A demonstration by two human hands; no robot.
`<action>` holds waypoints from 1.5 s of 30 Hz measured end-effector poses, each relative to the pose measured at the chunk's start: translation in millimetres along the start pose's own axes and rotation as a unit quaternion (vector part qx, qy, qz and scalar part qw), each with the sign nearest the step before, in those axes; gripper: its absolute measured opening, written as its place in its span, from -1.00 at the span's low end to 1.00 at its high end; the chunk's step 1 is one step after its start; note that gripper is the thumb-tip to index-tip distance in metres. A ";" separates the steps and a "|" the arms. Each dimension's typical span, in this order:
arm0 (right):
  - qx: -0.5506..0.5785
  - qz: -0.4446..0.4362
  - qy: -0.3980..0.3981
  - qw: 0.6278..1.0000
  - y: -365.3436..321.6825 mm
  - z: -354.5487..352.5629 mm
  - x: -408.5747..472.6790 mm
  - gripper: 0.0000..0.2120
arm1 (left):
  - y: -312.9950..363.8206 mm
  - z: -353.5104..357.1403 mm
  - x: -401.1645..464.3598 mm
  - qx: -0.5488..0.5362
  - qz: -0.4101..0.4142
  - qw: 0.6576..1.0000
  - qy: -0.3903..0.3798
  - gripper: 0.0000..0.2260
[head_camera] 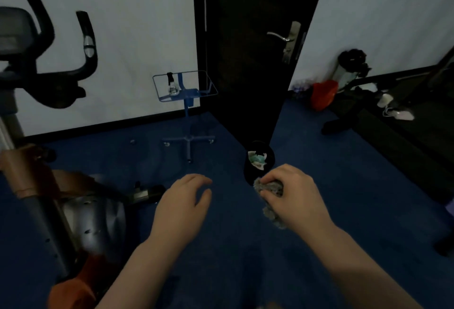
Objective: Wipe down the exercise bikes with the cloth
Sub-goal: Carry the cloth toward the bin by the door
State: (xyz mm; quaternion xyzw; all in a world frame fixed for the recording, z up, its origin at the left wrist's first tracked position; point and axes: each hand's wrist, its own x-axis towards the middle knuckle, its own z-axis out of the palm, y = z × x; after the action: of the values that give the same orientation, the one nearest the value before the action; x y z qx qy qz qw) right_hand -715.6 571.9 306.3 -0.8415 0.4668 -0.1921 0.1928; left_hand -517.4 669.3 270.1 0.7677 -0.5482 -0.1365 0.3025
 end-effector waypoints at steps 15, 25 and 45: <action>0.033 -0.112 -0.049 0.992 28.5 30.7 287.5 -0.89 | -28.8 -0.7 253.2 0.036 -0.078 0.994 0.069 -0.77; 0.035 -0.145 -0.083 0.985 -8.8 99.3 469.7 -0.82 | -127.4 -18.4 382.4 0.023 -0.156 0.984 0.083 -0.75; 0.053 -0.022 -0.153 0.986 0.2 257.0 756.4 -0.77 | -284.1 -11.4 680.1 -0.014 -0.216 0.976 -0.005 -0.74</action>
State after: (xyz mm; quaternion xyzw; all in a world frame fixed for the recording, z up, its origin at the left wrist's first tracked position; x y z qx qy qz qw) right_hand -215.4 -41.1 195.6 -0.8597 0.4016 -0.0897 0.3026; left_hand -49.5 105.6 187.6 0.8630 -0.3687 -0.2100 0.2742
